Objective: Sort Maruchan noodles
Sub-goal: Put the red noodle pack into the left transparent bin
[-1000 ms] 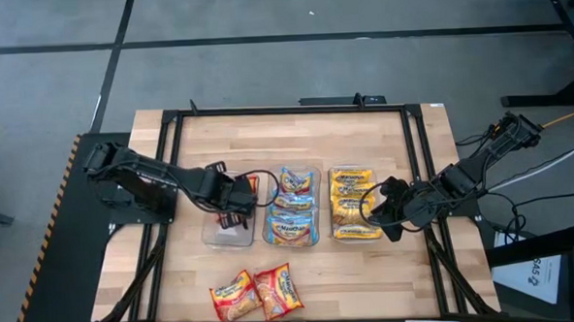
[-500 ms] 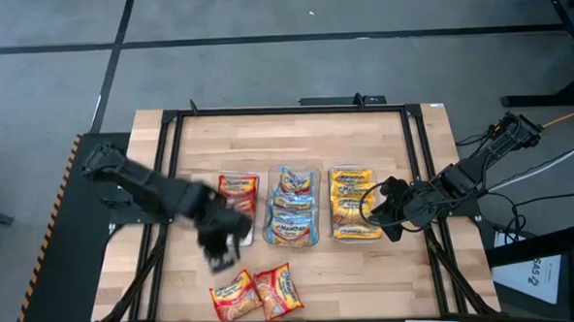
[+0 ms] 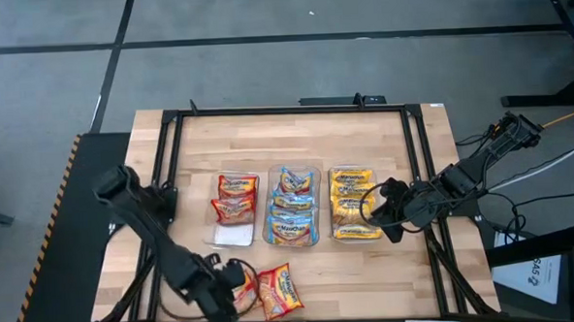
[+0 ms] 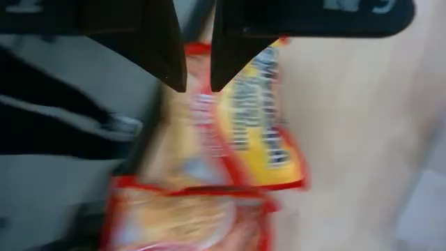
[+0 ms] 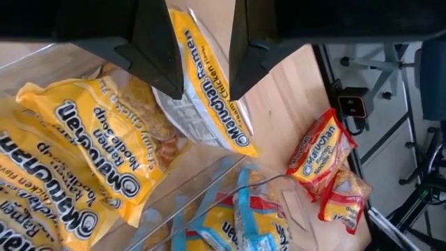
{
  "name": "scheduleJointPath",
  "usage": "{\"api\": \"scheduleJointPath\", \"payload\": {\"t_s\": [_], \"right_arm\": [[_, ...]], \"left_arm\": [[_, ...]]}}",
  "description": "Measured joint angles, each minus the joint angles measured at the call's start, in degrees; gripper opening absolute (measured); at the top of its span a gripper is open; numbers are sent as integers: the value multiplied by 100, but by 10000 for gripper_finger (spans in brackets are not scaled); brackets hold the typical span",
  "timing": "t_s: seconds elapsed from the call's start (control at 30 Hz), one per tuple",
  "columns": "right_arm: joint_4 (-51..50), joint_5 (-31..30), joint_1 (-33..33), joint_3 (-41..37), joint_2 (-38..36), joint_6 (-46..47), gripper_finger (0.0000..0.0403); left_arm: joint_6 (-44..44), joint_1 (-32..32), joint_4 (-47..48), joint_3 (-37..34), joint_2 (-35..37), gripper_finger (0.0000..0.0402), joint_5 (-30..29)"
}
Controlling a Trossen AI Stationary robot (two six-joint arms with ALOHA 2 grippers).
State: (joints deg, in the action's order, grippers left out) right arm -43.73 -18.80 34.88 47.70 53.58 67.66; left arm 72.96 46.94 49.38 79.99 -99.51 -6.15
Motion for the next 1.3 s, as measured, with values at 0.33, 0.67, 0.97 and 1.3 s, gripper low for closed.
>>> {"api": "scheduleJointPath", "payload": {"t_s": [0.33, 0.67, 0.97, 1.3], "right_arm": [[-71, 37, -1, 0, 0, -60, 115], [-360, 154, -1, 0, 0, -66, 115], [-445, 491, -1, 0, 0, -66, 115], [-436, 495, 1, 0, -2, -195, 115]], "left_arm": [[399, -24, 365, 0, -845, 99, 437], [654, -108, 418, 0, -897, 100, 119], [611, -162, 315, 2, -1168, 100, 399], [593, -192, 201, 4, -1379, 58, 664]]}}
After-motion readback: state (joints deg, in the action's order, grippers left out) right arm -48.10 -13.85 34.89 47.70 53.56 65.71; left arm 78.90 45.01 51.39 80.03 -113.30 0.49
